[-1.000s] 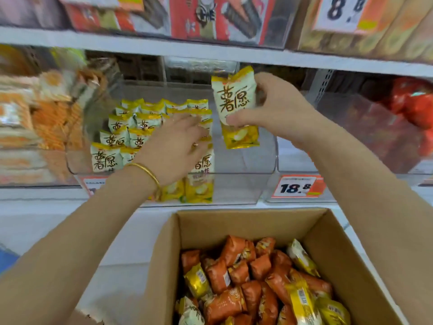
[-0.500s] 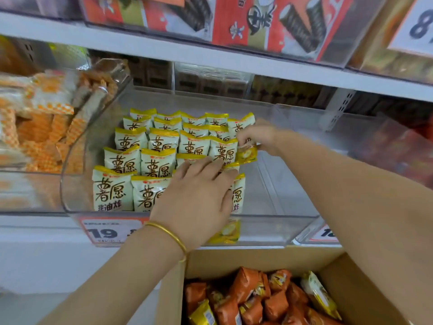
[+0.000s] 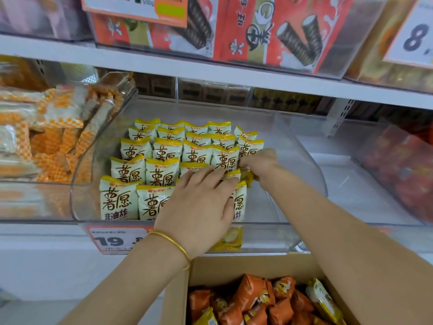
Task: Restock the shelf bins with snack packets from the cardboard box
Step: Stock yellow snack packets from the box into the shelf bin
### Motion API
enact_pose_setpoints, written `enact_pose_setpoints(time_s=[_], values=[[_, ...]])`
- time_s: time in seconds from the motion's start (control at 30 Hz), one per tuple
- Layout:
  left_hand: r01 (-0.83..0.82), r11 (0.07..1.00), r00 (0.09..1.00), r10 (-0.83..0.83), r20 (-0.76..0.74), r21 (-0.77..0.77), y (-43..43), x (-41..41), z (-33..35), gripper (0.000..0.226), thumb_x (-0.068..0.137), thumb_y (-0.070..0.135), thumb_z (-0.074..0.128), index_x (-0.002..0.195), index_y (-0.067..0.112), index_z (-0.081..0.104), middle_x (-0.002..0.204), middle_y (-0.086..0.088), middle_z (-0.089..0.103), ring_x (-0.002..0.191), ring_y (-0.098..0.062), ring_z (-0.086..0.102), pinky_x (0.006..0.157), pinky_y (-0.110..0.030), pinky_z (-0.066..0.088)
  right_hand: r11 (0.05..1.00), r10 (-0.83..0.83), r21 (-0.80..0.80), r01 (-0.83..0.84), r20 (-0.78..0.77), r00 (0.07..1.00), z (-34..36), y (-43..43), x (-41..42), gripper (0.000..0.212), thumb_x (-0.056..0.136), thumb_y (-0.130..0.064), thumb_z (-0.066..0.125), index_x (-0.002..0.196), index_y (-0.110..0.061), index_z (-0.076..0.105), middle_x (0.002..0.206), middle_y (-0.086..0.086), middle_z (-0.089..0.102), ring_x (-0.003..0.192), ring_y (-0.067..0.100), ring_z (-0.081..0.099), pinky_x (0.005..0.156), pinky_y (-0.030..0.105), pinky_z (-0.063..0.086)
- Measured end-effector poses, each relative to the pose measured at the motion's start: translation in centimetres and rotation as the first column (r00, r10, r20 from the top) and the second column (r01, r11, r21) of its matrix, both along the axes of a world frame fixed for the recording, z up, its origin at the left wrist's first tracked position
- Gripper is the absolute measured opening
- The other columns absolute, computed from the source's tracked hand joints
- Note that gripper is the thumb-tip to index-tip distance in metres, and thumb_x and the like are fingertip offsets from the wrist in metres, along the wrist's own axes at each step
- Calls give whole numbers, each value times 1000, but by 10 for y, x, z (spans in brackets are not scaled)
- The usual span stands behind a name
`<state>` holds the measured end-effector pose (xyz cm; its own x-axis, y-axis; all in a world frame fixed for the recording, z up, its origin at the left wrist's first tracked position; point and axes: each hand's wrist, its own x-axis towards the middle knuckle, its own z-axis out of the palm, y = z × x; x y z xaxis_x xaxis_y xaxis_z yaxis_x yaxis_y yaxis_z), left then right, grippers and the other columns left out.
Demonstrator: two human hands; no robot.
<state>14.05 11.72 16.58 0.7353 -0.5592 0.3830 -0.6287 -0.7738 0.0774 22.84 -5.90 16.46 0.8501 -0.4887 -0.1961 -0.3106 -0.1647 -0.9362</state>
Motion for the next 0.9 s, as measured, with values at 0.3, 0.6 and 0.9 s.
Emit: enact_pose_setpoints(time_s=[0.3,0.6,0.9], values=[[4,1000,999,-4,-47,-5,1,0,1,54,86,37,26,124,22,60,128,-3,60,122,-27,52,100,-48,40,996,41,78,-39,-26,999,1,-1,3,29,79,12,58,98,-8,51,87,12,62,67,23,60,52,29,49],[30,1000,996,-30,-88,-4,1,-2,3,65,85,42,13,135,25,51,140,0,50,133,-24,40,109,-44,29,996,84,22,-85,52,995,4,5,13,38,69,16,46,96,-5,62,96,18,69,89,30,66,77,44,56],[7,1000,1000,-7,30,4,3,-1,0,46,84,33,35,116,21,67,117,-3,67,110,-26,61,90,-46,48,964,66,-255,-82,-70,995,8,8,2,50,87,-2,58,129,-7,31,117,13,55,111,30,56,93,42,50]])
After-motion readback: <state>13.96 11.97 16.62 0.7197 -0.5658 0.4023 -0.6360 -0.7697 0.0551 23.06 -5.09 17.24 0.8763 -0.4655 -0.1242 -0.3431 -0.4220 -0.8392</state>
